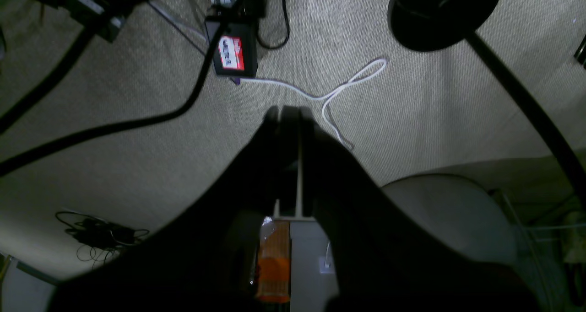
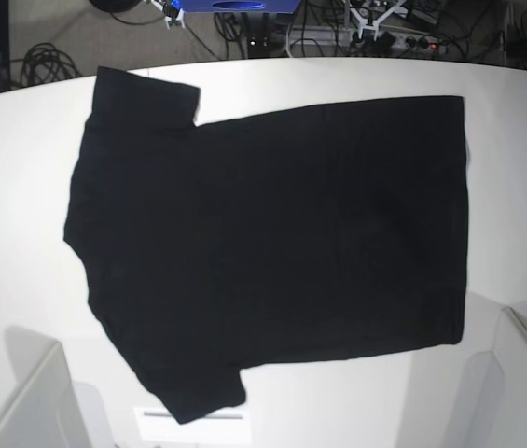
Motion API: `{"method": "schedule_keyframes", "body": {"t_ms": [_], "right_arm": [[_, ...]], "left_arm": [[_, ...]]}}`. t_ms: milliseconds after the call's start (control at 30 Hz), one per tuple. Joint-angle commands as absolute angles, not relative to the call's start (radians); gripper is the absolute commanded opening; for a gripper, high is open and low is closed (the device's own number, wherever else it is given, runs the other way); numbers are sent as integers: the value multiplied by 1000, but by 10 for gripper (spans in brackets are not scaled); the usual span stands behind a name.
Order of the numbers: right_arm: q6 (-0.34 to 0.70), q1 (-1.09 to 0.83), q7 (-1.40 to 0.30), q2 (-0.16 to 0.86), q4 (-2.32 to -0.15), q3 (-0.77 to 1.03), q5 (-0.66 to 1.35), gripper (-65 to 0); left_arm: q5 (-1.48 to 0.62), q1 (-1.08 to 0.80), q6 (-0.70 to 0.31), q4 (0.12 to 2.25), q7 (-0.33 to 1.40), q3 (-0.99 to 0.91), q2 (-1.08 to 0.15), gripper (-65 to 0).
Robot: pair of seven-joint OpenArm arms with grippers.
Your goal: Fold the T-shirt properly
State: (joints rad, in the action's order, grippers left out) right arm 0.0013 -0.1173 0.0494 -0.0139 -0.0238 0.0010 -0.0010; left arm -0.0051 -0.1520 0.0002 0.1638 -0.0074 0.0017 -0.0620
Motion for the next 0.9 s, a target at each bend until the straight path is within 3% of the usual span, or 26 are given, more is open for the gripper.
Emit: {"method": "schedule_keyframes", "body": {"t_ms": [0,333,400,533,600,733,867], "right_arm": [[7,-122,50,-12,-22,1,1,-650],[7,-165,50,-12,-96,4,1,-635],[7,-166,50,-12,-105,4,1,-563],[7,-166,50,-12,-105,1,1,-342],[7,-168,50,-12,-105,1,1,-311],[7,-168,50,-12,-105,-1,1,-381],[7,-168,50,-12,-105,4,1,-585]], "left_arm": [[-5,-157,4,166,-7,2,-68,-647],[-5,-162,4,174,-7,-7,-68,-645],[-5,-162,4,174,-7,-7,-68,-643],[-5,-162,4,174,-7,-7,-68,-643],[-5,-162,4,174,-7,-7,-68,-643],[-5,-162,4,174,-7,-7,-68,-643],[-5,-162,5,174,-7,-7,-68,-609]]}}
